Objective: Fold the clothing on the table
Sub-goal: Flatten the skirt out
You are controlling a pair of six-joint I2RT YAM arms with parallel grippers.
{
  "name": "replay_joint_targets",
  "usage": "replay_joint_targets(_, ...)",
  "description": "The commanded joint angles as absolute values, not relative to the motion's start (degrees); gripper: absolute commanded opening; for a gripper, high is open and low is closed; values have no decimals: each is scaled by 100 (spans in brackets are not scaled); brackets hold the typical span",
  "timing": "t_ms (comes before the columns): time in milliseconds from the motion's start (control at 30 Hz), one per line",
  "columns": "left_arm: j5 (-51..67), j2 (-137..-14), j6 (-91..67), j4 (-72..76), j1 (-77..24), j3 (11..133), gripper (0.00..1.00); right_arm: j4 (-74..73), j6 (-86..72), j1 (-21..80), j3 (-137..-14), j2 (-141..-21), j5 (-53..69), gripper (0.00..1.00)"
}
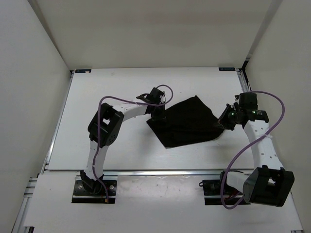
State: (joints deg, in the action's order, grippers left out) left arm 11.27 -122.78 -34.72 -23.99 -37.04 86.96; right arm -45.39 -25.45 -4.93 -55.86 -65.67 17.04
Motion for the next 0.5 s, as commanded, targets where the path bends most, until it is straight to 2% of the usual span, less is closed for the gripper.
replay_joint_targets(0,18,-11498,-3138,-3173,-3884,8062,0,-4606,-2443,-422,-5792,-6671,1555,0)
replay_joint_targets(133,-18,-10873,-3147,-3331,-3867,7034,0,-4553,-2470,-501,-5695,-6715,1556,0)
replay_joint_targets(267,569,-10354,-3076,-3515,-3841,6259,0,-4606,-2330,-396,-5678,-6986,1328,0)
replay_joint_targets(333,991,-9986,-3024,-3481,-3850,5768,0,-4579,-2285,-387,-5687,-7224,1143,7)
replay_joint_targets(433,1248,-9590,-3129,-3375,-3928,5511,0,-4465,-2189,-326,-5976,-7820,1038,26)
replay_joint_targets(467,1222,-9580,-3120,-3410,-3920,5511,0,-4352,-2180,-299,-6098,-7918,985,28)
